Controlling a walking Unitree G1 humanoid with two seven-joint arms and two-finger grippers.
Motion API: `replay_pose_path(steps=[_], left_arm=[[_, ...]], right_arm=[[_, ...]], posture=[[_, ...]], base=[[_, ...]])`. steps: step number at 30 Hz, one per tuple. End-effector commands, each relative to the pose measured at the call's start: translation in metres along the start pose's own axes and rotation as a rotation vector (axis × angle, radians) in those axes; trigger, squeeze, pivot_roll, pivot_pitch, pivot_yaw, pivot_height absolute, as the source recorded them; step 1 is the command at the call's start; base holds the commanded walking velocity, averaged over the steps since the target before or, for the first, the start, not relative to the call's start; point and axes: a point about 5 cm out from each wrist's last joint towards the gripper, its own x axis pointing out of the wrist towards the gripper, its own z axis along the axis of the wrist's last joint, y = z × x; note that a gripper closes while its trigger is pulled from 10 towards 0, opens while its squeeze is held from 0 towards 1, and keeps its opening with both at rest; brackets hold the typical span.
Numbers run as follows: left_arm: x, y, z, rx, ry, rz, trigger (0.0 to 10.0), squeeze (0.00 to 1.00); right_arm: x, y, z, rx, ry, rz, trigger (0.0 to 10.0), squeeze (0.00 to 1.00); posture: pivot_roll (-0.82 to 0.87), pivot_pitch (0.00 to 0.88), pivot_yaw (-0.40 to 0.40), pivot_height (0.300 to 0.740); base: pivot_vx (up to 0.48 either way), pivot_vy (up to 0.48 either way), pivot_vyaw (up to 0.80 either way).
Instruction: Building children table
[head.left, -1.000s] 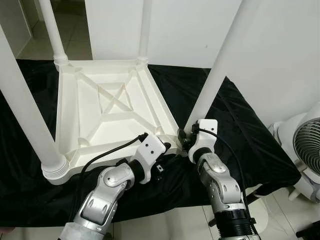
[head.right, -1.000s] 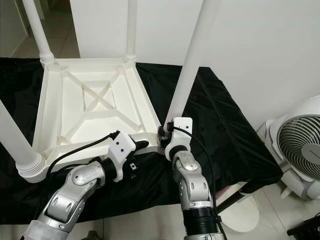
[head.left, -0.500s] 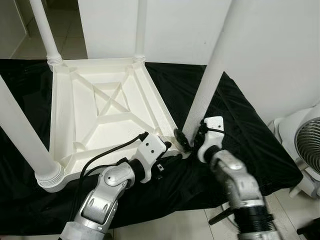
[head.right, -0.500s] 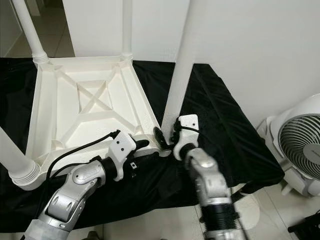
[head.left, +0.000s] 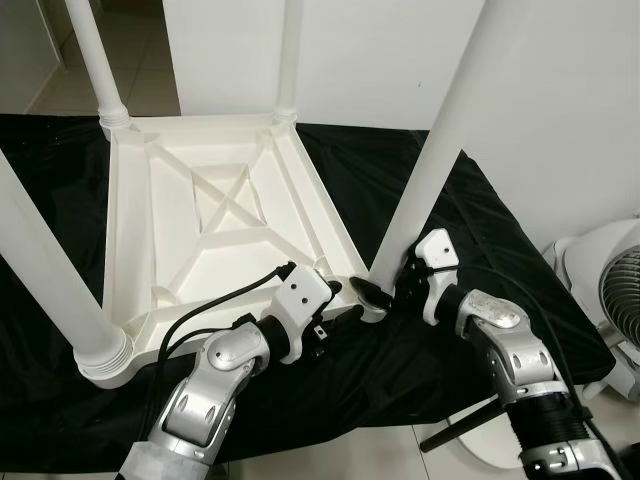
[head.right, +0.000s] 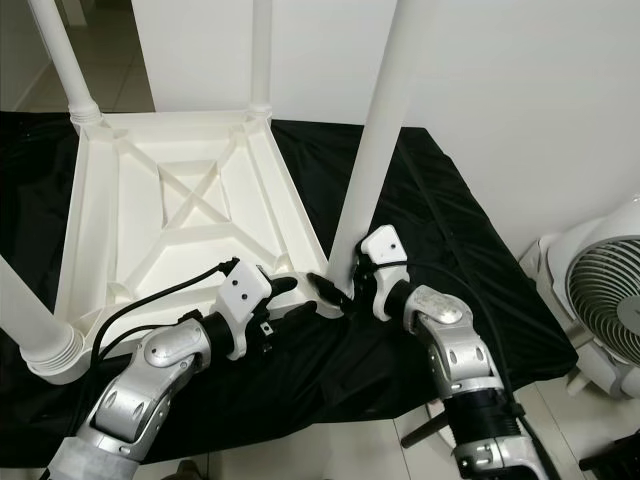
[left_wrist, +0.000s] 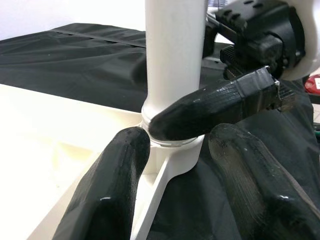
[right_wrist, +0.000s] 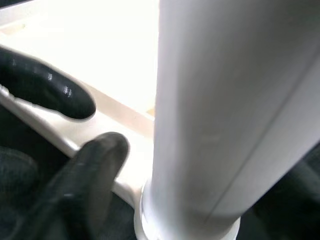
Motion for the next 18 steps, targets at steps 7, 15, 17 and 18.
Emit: replay_pose_path(steps=[7, 15, 17, 18], left_arm=[[0.0014, 0.0036, 0.0001, 0.000, 0.008, 0.074, 10.0, 0.00], [0.0017, 0.0044, 0.0012, 0.001, 0.006, 0.074, 10.0, 0.00], [0.0016, 0.0046, 0.0013, -0.001, 0.006, 0.075, 10.0, 0.00], [0.0014, 0.0042, 0.0014, -0.001, 0.006, 0.074, 10.0, 0.00]], right_arm=[[-0.0023, -0.0005, -0.0062, 0.009, 0.022, 0.107, 0.0, 0.00], [0.0018, -0.0083, -0.0071, 0.025, 0.012, 0.030, 10.0, 0.00], [0.0051, -0.0092, -0.0074, 0.047, 0.011, -0.010, 10.0, 0.00], [0.0071, -0.0101, -0.0080, 0.053, 0.016, -0.046, 10.0, 0.00]], posture=[[0.11, 0.000, -0.094, 0.740], [0.11, 0.000, -0.092, 0.740], [0.11, 0.000, -0.093, 0.740], [0.11, 0.000, -0.093, 0.740]], base=[[0.000, 0.000, 0.00], [0.000, 0.000, 0.00], [0.000, 0.000, 0.00], [0.000, 0.000, 0.00]])
